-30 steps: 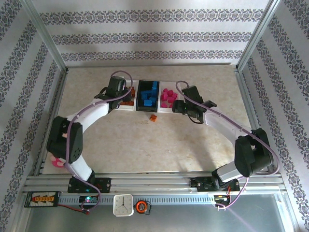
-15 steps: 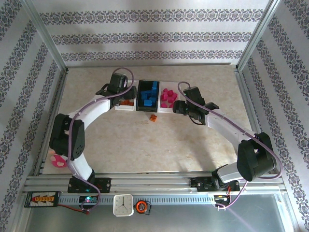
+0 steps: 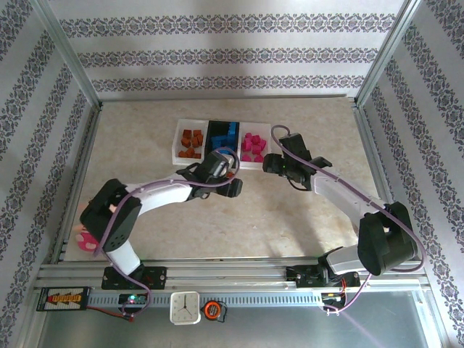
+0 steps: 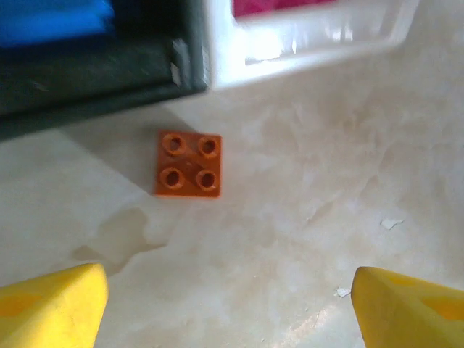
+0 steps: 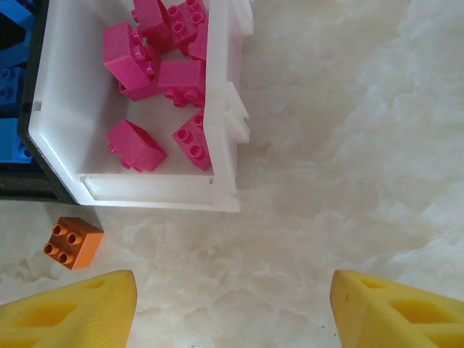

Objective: Sort the legos into containers by color
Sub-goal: Place the lego in the container, then pick up the lego from the center of the table.

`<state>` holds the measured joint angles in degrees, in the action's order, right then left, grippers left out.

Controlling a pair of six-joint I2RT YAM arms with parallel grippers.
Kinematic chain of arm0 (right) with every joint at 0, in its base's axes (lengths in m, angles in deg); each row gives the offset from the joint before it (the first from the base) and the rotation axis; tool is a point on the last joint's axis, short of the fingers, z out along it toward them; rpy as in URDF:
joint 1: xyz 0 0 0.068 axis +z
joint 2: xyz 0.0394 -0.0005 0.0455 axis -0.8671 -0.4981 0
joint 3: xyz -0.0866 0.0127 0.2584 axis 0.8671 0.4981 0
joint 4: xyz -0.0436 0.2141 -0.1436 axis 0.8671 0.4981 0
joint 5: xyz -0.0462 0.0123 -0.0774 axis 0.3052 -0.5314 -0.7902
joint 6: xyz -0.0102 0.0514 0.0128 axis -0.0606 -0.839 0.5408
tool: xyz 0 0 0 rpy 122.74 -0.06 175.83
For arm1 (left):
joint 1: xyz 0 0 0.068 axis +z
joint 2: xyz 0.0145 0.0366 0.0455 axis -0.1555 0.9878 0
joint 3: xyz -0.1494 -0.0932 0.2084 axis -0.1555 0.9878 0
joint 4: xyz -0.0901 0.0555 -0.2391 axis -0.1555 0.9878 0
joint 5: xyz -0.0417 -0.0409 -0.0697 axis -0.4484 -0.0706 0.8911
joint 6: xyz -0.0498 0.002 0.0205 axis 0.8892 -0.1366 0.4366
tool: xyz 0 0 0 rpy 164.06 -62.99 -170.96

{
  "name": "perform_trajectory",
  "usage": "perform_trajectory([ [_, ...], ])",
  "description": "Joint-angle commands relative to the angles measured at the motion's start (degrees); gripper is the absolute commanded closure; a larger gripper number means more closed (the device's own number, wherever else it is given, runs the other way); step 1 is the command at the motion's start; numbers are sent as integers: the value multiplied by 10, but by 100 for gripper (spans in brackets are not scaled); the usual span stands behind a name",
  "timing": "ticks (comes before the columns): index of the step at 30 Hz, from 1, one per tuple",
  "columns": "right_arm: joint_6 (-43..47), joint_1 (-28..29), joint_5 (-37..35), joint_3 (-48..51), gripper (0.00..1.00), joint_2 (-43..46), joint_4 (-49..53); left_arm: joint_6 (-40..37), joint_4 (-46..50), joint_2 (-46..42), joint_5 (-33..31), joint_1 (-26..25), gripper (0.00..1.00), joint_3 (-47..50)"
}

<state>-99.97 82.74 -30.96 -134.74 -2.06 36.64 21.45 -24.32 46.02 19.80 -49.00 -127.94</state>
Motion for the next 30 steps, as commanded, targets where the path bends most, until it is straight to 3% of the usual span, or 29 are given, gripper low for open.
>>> perform_trajectory([
  [1, -7, -5, 7, 9, 29, 24, -8, -30, -14, 37, -26, 0, 16, -42],
  [10, -4, -15, 10, 21, 28, 47, -3, -64, 18, 142, -79, 5, 32, -128],
  [18, -4, -21, 12, 21, 29, 52, -2, -63, 23, 158, -79, 5, 53, -130],
  [23, -6, -24, 14, 20, 29, 51, -4, -54, 20, 130, -75, 5, 62, -107],
  [30, -7, -26, 15, 22, 29, 59, -3, -17, 8, 1, -51, 27, 63, -70],
])
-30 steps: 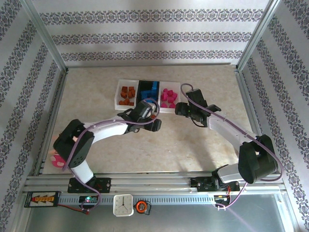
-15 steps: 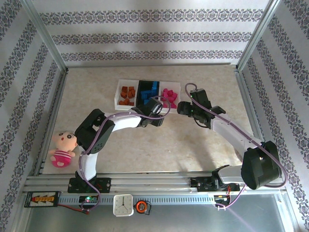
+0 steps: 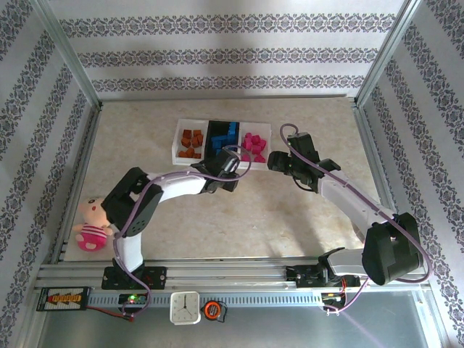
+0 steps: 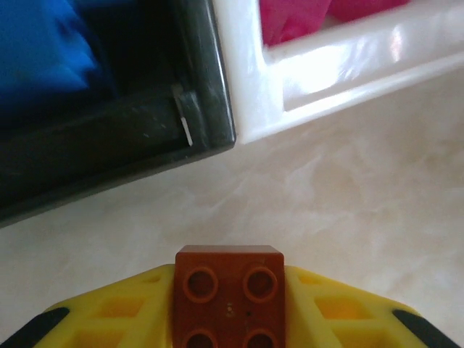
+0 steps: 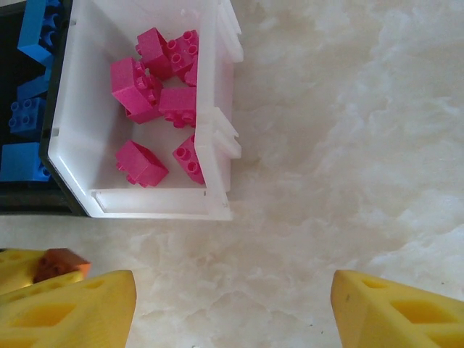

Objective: Sort the legos into containers by color
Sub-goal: Pick up the lego from the center of the table, then place the lego in the container.

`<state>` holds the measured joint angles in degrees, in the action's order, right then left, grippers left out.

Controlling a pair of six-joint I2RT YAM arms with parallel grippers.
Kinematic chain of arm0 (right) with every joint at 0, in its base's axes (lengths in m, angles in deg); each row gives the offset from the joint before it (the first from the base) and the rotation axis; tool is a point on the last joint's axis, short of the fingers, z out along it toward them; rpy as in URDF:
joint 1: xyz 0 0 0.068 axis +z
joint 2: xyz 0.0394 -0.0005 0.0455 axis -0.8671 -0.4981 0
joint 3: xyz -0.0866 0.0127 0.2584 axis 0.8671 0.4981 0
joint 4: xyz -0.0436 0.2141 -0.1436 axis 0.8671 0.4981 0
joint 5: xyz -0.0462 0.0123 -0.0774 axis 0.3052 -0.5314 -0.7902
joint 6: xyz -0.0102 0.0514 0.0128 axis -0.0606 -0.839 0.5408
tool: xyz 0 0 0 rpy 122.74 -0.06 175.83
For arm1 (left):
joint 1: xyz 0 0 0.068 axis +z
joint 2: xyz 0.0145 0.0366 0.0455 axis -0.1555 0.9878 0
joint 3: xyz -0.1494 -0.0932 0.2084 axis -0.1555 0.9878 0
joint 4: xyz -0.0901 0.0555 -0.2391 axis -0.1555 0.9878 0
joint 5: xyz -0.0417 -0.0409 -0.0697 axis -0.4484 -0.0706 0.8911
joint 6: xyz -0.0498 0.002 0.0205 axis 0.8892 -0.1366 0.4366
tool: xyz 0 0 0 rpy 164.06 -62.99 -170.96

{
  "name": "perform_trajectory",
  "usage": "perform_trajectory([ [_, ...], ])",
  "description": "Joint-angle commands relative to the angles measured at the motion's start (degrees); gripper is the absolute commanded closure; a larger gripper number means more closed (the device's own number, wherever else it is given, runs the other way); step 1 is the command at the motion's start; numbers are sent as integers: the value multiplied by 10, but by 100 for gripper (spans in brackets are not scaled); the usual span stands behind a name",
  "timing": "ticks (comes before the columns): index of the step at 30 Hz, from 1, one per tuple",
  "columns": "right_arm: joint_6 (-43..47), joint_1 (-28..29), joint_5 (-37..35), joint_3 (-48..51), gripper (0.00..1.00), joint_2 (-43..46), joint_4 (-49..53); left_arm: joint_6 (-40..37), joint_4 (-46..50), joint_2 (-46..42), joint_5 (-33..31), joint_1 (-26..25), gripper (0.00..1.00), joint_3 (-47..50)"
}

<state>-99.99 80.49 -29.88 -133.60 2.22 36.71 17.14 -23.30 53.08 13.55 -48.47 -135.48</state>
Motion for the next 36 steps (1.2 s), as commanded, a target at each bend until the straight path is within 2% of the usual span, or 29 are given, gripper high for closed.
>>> perform_trajectory([
  [1, -7, -3, 4, 10, 29, 18, -4, 32, -3, -86, 13, 32, 64, 9],
  [6, -8, -4, 8, 14, 29, 22, -5, 25, 20, -139, -12, 110, 63, 5],
  [9, -9, -4, 7, 16, 28, 23, -4, 30, 17, -119, 2, 172, 63, -7],
  [13, -7, -5, 8, 16, 28, 26, -2, 33, 17, -67, 15, 220, 63, -44],
  [16, -5, -6, 8, 16, 29, 28, 1, 32, 18, -32, 21, 231, 59, -74],
  [20, -5, -7, 8, 15, 28, 35, 6, 37, 29, 12, 25, 241, 45, -111],
  [23, -4, -8, 7, 14, 27, 42, 9, 43, 30, 11, 41, 244, 35, -122],
  [30, 1, -10, -2, 23, 24, 68, 1, 81, -26, -108, 95, 237, 10, -32],
  [31, 1, -11, -5, 24, 24, 71, 0, 86, -33, -129, 98, 237, 0, -14],
  [34, 6, -10, -11, 28, 22, 82, -3, 97, -60, -200, 102, 237, 0, 48],
  [35, 7, -10, -15, 30, 20, 86, -4, 99, -71, -226, 99, 236, 0, 75],
  [36, 9, -9, -19, 34, 2, 91, -7, 98, -83, -252, 93, 237, 0, 99],
])
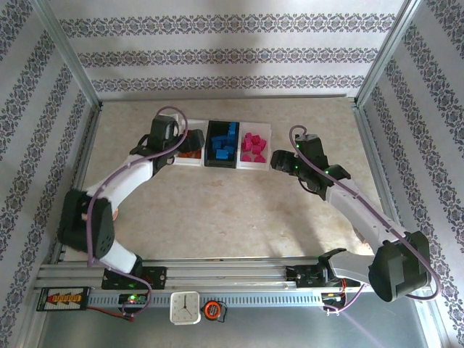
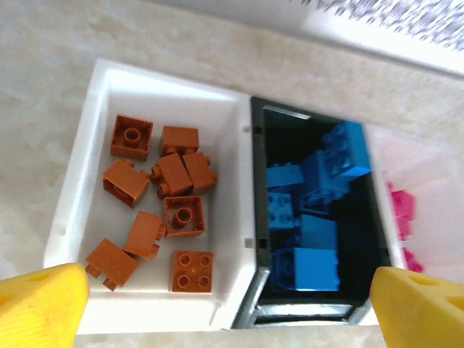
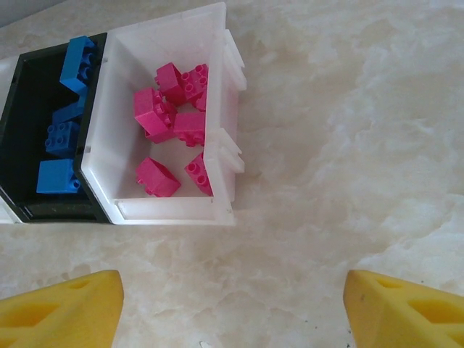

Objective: Sort the legos into containers by color
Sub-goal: Place the lego in the container, then reset both arms

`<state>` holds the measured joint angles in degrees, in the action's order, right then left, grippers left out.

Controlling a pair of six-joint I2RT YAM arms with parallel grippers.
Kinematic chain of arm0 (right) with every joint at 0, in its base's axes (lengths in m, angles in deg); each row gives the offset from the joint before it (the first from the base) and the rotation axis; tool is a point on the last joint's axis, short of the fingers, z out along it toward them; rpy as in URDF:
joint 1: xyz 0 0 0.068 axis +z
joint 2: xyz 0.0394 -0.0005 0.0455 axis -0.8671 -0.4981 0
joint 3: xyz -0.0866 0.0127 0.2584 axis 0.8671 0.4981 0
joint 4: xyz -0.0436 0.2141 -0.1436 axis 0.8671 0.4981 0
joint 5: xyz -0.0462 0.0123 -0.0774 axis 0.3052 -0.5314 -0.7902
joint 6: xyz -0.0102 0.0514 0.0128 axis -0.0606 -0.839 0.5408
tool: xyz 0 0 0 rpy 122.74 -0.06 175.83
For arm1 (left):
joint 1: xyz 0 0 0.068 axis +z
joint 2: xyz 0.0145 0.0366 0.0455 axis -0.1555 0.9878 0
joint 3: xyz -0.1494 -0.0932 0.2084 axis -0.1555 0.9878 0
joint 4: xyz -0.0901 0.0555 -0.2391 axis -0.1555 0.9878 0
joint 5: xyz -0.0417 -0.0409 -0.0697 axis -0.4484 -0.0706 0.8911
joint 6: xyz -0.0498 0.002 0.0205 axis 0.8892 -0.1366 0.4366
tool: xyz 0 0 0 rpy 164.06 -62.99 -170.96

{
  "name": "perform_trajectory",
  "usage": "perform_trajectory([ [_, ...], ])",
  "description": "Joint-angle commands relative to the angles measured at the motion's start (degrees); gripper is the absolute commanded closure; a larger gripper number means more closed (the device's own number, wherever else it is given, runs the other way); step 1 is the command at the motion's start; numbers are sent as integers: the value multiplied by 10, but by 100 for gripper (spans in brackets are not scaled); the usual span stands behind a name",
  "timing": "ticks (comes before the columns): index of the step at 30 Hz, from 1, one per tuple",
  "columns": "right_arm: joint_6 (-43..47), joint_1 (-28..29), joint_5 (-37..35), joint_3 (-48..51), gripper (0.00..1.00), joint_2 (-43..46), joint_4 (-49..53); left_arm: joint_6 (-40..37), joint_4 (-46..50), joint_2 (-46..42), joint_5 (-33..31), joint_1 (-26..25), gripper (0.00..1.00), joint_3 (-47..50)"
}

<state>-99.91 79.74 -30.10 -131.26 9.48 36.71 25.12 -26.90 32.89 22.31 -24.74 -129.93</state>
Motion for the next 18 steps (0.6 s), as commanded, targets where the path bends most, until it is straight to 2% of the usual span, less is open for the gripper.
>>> perform_trajectory([
  [1, 9, -3, -20, 13, 2, 23, -11, 16, -60, -72, 0, -1, 0, 68],
  [5, 7, 0, -58, 35, 2, 44, -29, -7, -113, -145, -46, 0, 0, 163],
  [9, 7, 4, -97, 58, 2, 63, -56, -39, -149, -194, -65, 1, 0, 230],
  [13, 8, 8, -120, 78, 2, 76, -91, -76, -158, -205, -134, 11, 1, 258],
  [18, 26, 19, -160, 108, 2, 90, -163, -130, -177, -174, -130, 72, 1, 256],
])
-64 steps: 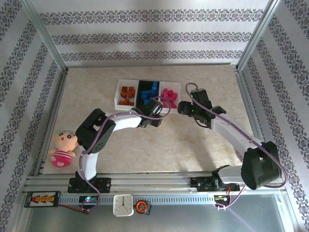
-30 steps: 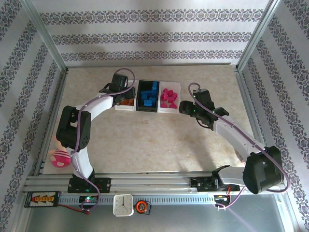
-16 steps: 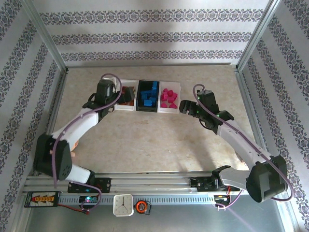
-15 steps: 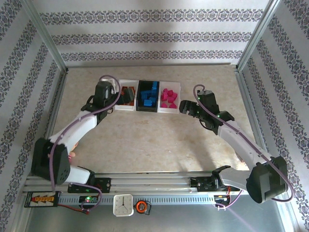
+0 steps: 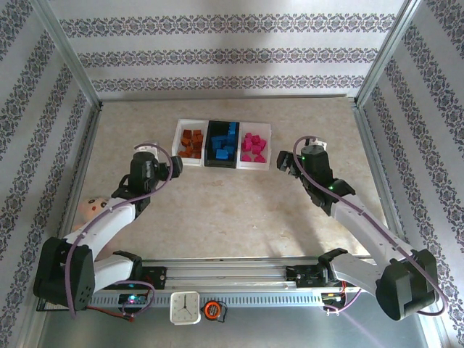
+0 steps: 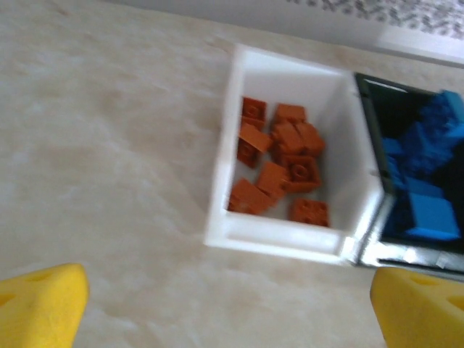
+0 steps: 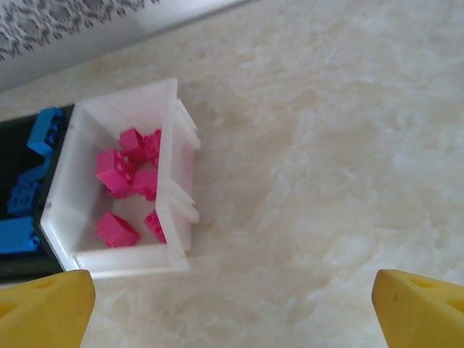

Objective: Sort the legos into containers by color
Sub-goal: Reset both arms

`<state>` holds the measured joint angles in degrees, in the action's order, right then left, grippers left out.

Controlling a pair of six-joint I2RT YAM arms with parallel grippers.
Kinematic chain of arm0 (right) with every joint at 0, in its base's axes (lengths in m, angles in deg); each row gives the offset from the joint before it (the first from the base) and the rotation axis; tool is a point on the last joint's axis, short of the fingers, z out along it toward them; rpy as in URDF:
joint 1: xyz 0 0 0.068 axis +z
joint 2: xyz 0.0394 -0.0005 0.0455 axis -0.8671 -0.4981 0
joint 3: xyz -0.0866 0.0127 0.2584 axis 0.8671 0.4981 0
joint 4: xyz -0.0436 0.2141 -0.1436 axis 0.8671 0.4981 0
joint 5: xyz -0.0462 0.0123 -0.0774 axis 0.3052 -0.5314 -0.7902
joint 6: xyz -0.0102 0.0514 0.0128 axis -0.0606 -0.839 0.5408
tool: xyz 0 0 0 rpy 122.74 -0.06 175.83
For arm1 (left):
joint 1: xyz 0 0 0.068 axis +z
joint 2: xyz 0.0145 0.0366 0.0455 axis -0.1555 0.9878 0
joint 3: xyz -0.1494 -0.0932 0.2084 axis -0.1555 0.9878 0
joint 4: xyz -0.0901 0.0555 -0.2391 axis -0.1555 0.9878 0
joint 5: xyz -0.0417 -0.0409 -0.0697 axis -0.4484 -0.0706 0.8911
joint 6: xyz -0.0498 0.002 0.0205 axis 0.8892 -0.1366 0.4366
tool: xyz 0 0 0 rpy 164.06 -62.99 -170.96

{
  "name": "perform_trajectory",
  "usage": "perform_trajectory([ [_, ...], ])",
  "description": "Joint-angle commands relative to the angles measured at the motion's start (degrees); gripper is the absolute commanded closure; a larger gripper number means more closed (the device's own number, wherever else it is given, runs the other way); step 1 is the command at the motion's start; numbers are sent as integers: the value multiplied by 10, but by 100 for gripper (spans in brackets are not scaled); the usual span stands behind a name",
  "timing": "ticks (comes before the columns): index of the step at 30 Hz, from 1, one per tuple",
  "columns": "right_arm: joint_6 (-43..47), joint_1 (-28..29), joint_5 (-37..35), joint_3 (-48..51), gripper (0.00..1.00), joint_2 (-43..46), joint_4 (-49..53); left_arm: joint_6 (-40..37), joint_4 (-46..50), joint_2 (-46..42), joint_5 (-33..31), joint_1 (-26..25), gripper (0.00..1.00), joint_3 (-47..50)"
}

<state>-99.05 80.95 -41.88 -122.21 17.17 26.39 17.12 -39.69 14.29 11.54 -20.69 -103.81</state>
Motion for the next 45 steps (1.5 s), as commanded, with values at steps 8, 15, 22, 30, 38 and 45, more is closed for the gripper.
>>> perform_trajectory([
  [8, 20, 3, -97, 11, 2, 24, -54, -164, -90, 112, 15, 120, 1, 4],
  [15, 112, -12, -65, 61, 2, 45, -149, -155, -342, 181, 53, 131, 0, 83],
  [22, 250, -51, -18, 155, 2, 60, -352, -165, -439, 244, 107, 138, 0, 113],
  [30, 300, -128, 3, 139, 2, -103, -415, -143, -516, 249, 37, 137, 0, 148],
  [38, 278, -184, 84, 182, 2, -245, -590, -147, -492, 247, 50, 137, 0, 135],
  [45, 274, -199, 114, 195, 2, -262, -624, -163, -465, 248, 92, 137, 0, 119],
])
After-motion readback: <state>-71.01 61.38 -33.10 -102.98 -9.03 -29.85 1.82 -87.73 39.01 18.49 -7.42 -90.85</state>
